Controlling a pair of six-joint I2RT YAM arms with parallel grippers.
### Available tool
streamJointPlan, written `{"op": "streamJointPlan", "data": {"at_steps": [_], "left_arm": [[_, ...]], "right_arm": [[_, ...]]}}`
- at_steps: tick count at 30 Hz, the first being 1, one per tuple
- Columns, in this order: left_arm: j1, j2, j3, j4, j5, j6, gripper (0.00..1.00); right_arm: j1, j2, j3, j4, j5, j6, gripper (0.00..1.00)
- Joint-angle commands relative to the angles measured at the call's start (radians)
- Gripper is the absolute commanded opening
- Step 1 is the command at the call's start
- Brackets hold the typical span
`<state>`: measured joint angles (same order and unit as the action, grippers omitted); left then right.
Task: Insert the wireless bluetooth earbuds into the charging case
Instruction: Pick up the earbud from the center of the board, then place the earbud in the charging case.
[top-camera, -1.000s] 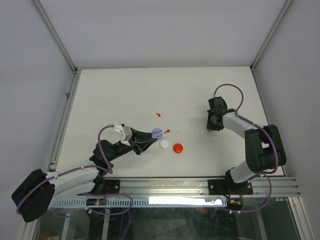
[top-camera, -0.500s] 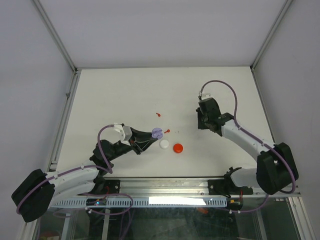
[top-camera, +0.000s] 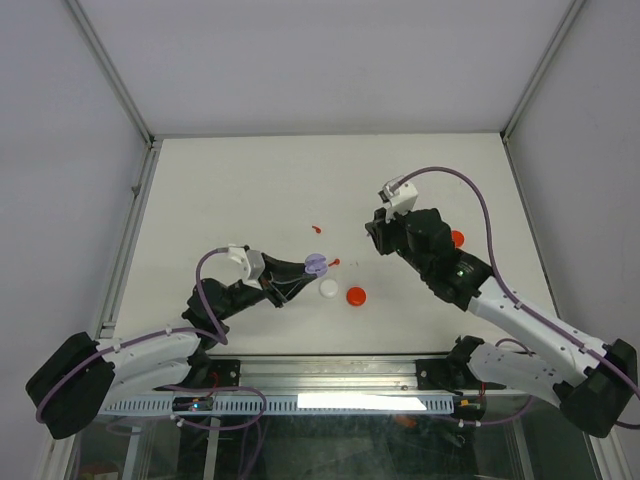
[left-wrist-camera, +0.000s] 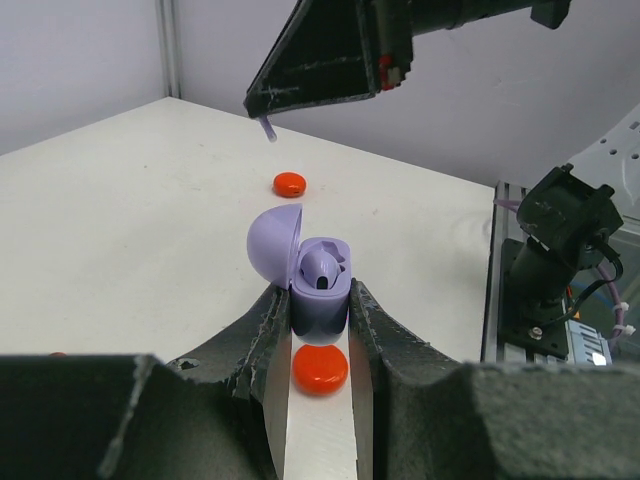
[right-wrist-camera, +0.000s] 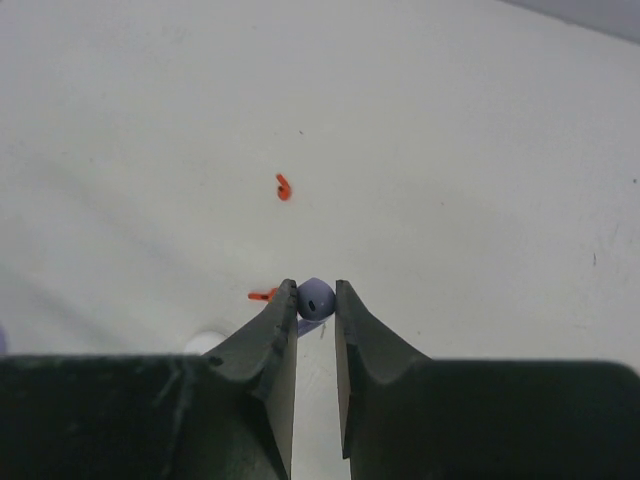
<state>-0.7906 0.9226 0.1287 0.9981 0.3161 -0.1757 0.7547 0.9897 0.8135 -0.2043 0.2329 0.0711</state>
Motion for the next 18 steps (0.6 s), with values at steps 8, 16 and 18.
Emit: {"op": "streamJointPlan", "data": {"at_steps": [8, 16, 18], "left_arm": [[0.003, 0.033, 0.034, 0.145, -0.017, -0.055, 0.00], [0.004, 0.035, 0.032, 0.162, -0.058, -0.103, 0.00], [0.004, 0.040, 0.034, 0.172, -0.058, -0.118, 0.00]], "right_arm": [[0.150, -0.125, -0.095, 0.359, -0.169, -0.155, 0.13], [0.214, -0.153, -0.154, 0.496, -0.283, -0.217, 0.12], [0.220, -0.150, -0.163, 0.510, -0.312, -0.228, 0.12]]}}
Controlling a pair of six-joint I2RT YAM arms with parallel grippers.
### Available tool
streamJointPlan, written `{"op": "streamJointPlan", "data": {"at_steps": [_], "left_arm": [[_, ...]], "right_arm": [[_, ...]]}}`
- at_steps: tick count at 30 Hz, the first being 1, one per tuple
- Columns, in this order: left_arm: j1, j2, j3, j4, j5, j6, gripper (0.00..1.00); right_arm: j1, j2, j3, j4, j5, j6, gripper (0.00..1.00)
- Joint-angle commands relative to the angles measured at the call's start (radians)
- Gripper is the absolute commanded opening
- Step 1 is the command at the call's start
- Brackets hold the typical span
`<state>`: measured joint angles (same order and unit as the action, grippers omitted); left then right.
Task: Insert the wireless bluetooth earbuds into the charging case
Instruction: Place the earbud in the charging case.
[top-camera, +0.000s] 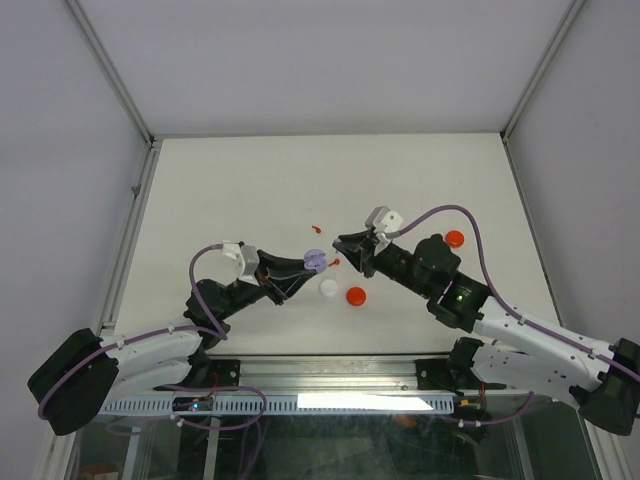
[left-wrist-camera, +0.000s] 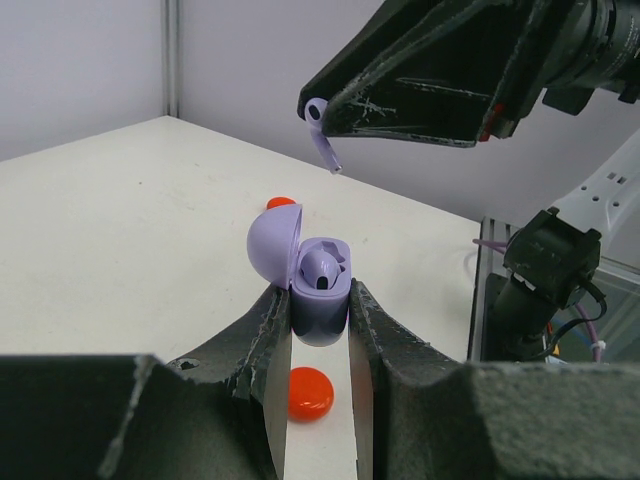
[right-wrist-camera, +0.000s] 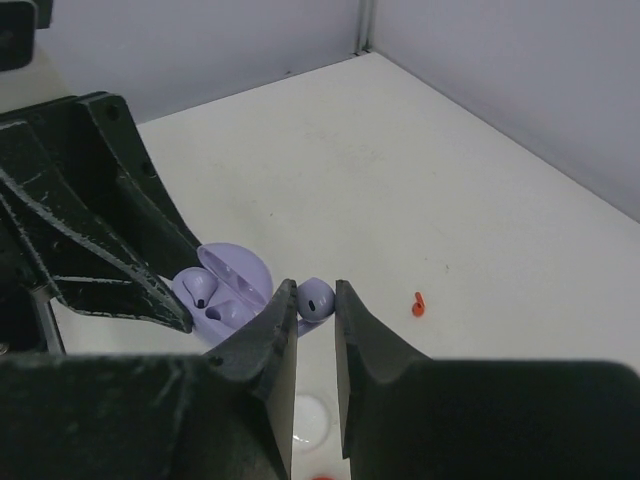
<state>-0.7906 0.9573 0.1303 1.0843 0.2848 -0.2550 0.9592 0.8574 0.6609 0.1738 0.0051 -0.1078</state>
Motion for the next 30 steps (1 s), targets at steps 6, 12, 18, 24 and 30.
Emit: {"op": "streamJointPlan", "data": {"at_steps": [6, 12, 18, 24, 30], "left_arm": [[0.002, 0.012, 0.040, 0.100, -0.020, -0.062, 0.00], [0.004, 0.022, 0.045, 0.104, -0.008, -0.076, 0.00], [0.003, 0.036, 0.048, 0.120, 0.010, -0.091, 0.00], [0.004, 0.037, 0.049, 0.126, 0.017, -0.098, 0.00], [0.003, 0.038, 0.051, 0.129, 0.026, -0.102, 0.00]], "right_arm": [[0.029, -0.020, -0.054, 0.219, -0.136, -0.074, 0.12], [0.037, -0.003, -0.060, 0.245, -0.162, -0.087, 0.11], [0.047, 0.017, -0.065, 0.273, -0.168, -0.093, 0.11], [0.056, 0.044, -0.062, 0.280, -0.165, -0.109, 0.11], [0.065, 0.070, -0.064, 0.289, -0.153, -0.123, 0.10]]}}
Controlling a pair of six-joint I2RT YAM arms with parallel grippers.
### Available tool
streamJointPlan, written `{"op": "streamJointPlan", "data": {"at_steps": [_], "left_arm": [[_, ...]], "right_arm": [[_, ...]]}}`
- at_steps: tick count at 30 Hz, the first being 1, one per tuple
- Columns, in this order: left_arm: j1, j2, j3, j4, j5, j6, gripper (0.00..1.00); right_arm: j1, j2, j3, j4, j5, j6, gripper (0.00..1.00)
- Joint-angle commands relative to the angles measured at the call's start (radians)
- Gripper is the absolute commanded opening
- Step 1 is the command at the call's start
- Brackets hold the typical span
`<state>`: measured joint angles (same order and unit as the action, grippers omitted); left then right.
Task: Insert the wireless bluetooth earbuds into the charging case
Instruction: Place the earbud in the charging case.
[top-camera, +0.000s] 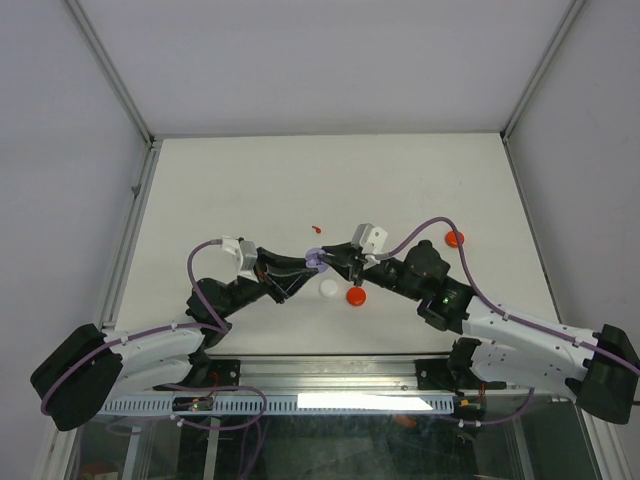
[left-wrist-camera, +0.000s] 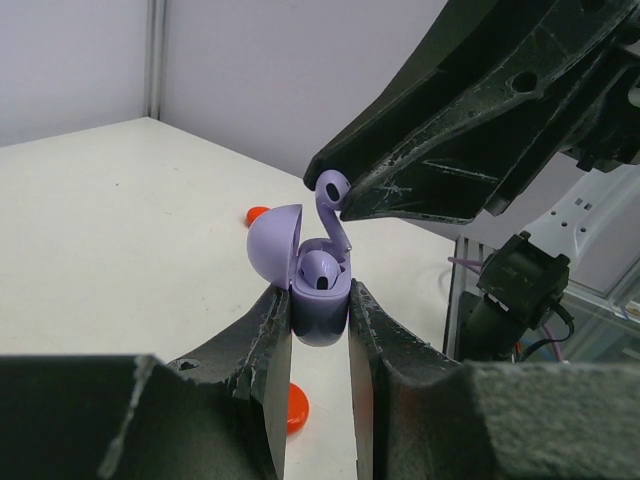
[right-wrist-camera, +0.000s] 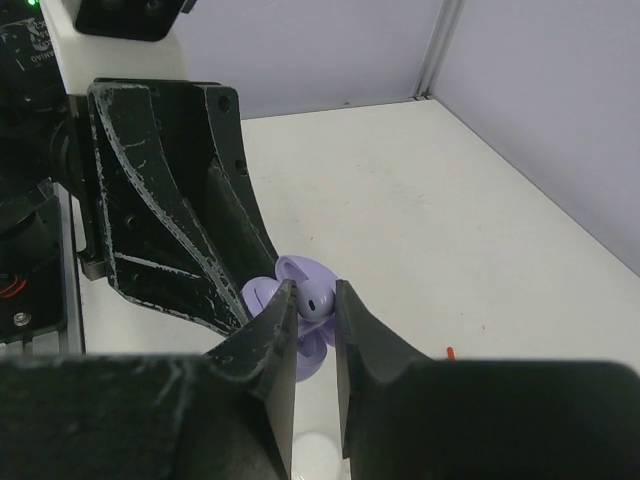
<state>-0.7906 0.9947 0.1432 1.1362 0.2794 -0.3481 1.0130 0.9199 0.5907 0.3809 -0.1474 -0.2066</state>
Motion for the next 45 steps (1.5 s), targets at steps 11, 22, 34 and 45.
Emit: {"op": "streamJointPlan", "data": {"at_steps": [11, 22, 34, 45], "left_arm": [[0.004, -0.003, 0.041, 0.080, 0.011, -0.034, 0.00], [0.003, -0.005, 0.052, 0.059, -0.022, -0.070, 0.00], [0.003, -0.015, 0.027, 0.114, -0.075, -0.111, 0.00], [0.003, -0.018, 0.013, 0.140, -0.047, -0.084, 0.00]], "right_arm": [[0.021, 0.005, 0.001, 0.087, -0.033, -0.036, 0.10], [0.026, -0.002, -0.010, 0.087, -0.100, -0.047, 0.11], [0.026, -0.023, -0.037, 0.094, -0.175, -0.059, 0.17], [0.025, -0.027, -0.041, 0.062, -0.151, -0.062, 0.29]]}}
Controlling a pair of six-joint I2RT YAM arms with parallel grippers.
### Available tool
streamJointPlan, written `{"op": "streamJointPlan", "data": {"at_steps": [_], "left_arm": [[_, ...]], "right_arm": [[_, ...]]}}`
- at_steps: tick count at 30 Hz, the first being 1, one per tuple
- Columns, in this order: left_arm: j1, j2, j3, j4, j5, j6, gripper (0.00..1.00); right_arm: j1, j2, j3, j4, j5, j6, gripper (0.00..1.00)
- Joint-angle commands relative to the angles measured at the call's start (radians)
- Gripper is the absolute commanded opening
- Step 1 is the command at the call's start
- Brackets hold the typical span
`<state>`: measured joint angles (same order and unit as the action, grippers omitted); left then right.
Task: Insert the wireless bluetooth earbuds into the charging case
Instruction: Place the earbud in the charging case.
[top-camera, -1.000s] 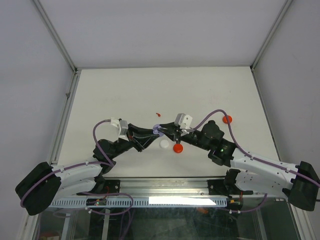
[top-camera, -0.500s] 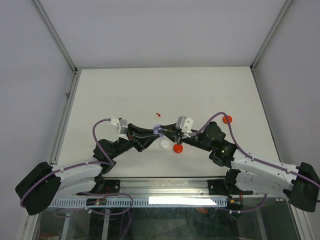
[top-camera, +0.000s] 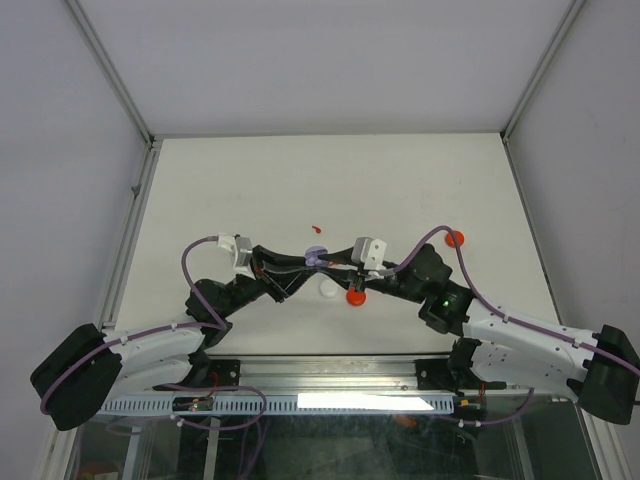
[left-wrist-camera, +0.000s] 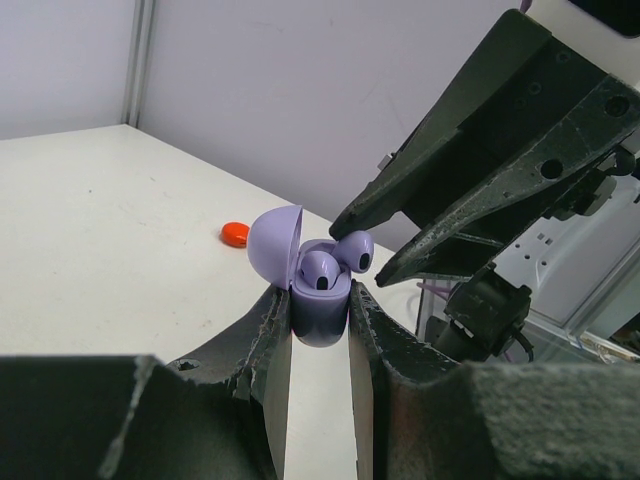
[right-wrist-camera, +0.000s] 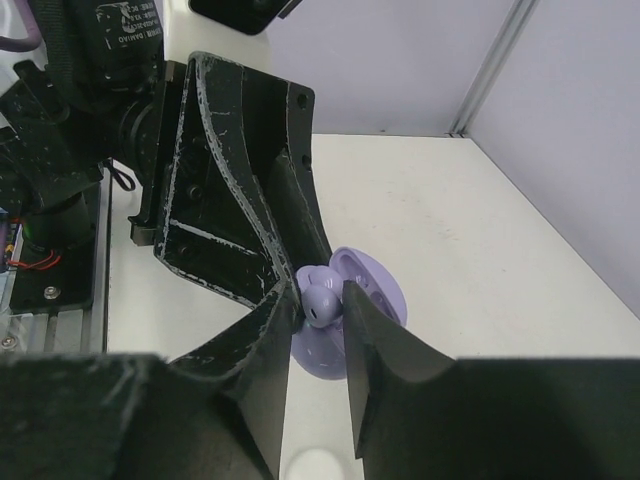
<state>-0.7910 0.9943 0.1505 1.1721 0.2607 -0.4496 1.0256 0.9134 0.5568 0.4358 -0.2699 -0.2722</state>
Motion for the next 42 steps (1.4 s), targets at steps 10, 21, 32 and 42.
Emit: {"op": "streamJointPlan", "data": {"at_steps": [10, 21, 32, 42], "left_arm": [[0.004, -0.036, -0.007, 0.062, -0.009, 0.100, 0.00], [0.004, -0.074, -0.020, -0.014, -0.055, 0.167, 0.00], [0.004, -0.074, -0.020, -0.022, -0.057, 0.179, 0.00], [0.004, -0.073, -0.010, -0.029, -0.052, 0.188, 0.00]], "right_arm": [[0.013, -0.108, -0.002, -0.041, 0.003, 0.004, 0.35], [0.013, -0.039, 0.039, -0.003, 0.211, 0.197, 0.68], [0.013, -0.001, 0.040, 0.071, 0.254, 0.277, 0.73], [0.013, 0.023, 0.055, 0.080, 0.256, 0.304, 0.74]]}}
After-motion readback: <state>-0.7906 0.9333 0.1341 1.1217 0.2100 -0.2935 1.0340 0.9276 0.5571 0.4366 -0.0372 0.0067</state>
